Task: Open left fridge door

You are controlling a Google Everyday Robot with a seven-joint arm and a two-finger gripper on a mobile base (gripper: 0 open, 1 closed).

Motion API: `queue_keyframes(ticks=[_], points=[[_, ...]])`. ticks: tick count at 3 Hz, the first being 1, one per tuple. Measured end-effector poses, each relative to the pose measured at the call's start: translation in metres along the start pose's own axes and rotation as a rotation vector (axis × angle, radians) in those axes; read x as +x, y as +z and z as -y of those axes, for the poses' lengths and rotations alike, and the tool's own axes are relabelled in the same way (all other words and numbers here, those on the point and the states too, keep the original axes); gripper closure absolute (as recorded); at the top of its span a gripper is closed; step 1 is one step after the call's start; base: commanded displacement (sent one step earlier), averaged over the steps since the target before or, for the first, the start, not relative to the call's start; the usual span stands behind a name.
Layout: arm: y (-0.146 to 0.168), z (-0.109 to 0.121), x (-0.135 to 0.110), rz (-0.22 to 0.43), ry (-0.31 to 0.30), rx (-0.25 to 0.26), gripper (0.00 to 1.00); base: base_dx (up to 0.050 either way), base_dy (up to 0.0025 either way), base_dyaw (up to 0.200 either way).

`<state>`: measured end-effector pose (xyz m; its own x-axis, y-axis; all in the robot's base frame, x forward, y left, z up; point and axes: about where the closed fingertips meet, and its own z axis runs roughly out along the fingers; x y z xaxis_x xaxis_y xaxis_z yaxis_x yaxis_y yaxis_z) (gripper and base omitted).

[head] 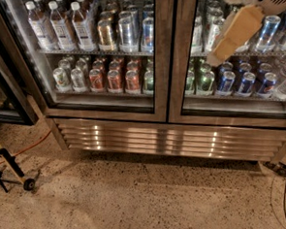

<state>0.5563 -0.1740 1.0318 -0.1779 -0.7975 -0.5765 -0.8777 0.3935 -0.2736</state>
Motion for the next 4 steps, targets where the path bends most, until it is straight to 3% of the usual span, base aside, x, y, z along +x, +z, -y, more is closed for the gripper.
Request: queue_keyframes(ticks=[1,3,4], points=[[0.0530,-0.0643,-0.0164,0.039,-0.036,-0.287,0.00,0.000,0.00000,0.000],[0.0530,-0.0643,-0.0164,0.039,-0.036,-0.287,0.00,0.048,0.00003,0.000],[0.0530,-0.0643,-0.0164,0.039,-0.036,-0.287,0.00,0.000,0.00000,0.000]])
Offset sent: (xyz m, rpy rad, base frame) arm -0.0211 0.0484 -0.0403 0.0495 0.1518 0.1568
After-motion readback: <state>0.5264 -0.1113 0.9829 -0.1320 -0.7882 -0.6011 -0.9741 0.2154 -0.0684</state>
